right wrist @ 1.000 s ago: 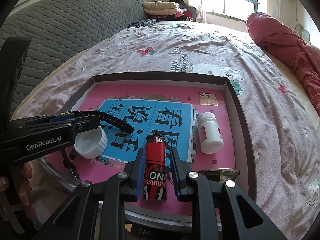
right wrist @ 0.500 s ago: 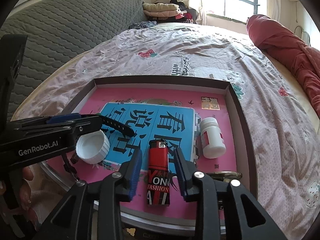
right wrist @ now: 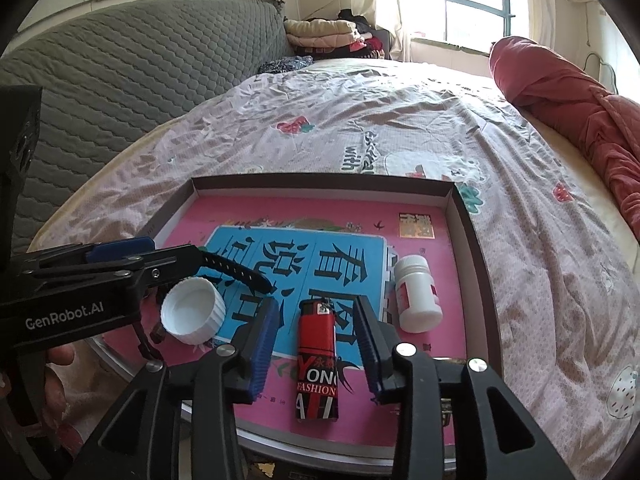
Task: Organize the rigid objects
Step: 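Open the left tool to release the clip while the right tool opens releasing the lighter, then withdraw both open tools back from the tray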
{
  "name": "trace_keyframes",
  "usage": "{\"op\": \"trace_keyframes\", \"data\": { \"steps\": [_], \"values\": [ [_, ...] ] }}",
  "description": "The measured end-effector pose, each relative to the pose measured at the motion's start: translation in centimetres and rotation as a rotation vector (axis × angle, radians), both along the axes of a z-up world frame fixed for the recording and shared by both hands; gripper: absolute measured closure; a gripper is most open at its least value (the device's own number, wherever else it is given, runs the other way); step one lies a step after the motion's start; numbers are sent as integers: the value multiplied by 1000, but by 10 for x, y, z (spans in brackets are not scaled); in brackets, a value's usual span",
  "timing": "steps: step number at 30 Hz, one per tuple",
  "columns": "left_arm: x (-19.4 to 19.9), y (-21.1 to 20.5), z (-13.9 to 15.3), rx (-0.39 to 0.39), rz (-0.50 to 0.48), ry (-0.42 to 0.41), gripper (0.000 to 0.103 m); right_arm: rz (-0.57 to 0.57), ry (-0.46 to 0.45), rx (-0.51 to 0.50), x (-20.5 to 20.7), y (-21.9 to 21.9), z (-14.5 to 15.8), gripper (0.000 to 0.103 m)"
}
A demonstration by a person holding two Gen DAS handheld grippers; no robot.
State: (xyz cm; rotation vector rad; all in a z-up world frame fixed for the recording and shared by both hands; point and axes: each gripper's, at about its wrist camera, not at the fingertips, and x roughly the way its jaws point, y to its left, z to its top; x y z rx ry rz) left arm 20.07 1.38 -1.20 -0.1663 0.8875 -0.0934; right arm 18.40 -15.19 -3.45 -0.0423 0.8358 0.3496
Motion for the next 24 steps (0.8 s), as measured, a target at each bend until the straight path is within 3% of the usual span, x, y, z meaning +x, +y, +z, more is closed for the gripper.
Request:
{"op": "trace_keyframes", "data": {
  "steps": [24],
  "values": [
    [-40, 13, 31, 31, 86, -67, 35, 10, -75, 51, -6, -5, 26, 55]
  ]
}}
